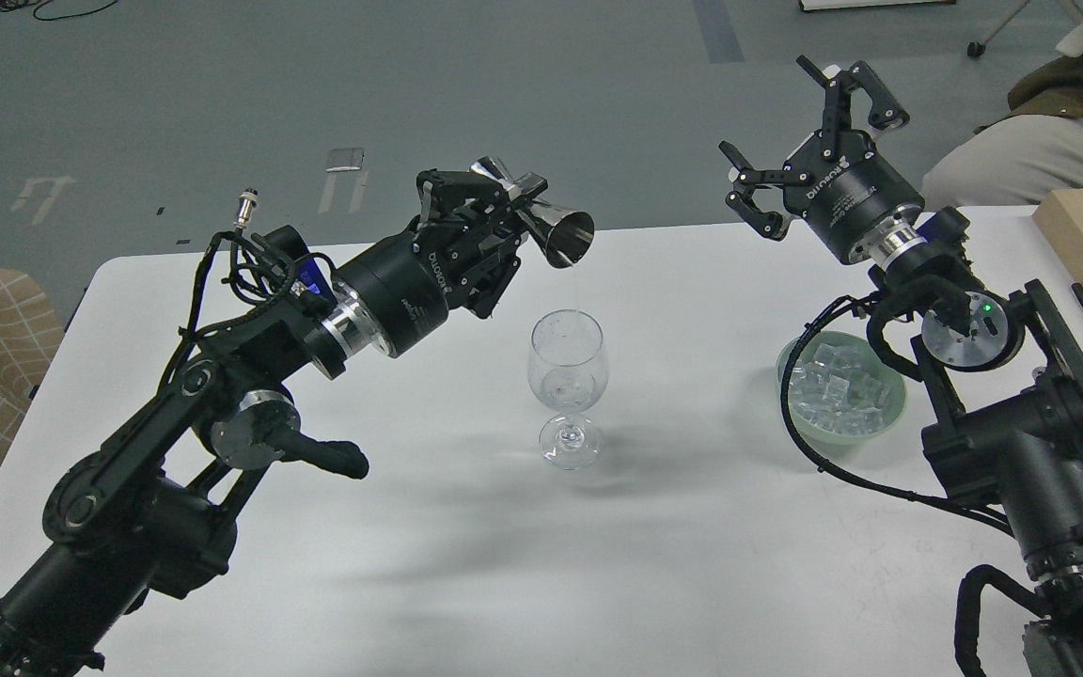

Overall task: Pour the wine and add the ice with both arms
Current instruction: 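Rotate the jigger back upright and lift it away from the glass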

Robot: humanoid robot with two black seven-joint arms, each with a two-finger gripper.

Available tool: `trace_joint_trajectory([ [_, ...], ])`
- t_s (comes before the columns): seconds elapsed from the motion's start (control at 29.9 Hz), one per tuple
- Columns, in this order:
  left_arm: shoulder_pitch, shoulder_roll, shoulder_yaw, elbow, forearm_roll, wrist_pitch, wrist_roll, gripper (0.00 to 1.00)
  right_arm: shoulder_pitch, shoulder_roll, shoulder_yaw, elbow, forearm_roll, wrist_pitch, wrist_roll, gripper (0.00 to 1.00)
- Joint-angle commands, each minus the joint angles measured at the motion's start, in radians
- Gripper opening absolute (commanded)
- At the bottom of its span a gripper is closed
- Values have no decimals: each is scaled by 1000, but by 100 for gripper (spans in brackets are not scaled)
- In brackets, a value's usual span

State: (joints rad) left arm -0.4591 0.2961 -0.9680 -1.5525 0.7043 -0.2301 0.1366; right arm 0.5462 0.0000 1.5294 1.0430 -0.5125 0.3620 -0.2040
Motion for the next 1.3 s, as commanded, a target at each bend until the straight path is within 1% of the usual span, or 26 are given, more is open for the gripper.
trace_joint_trajectory([
  [0.0,0,-3,0,-8,8,0,-3,7,0,0,0,0,0,0,0,100],
  [0.53,0,2,2,-8,80,0,-20,7,-2,0,0,2,0,0,0,100],
  [1.27,10,2,2,-21,109,2,-20,7,-3,0,0,2,0,0,0,100],
])
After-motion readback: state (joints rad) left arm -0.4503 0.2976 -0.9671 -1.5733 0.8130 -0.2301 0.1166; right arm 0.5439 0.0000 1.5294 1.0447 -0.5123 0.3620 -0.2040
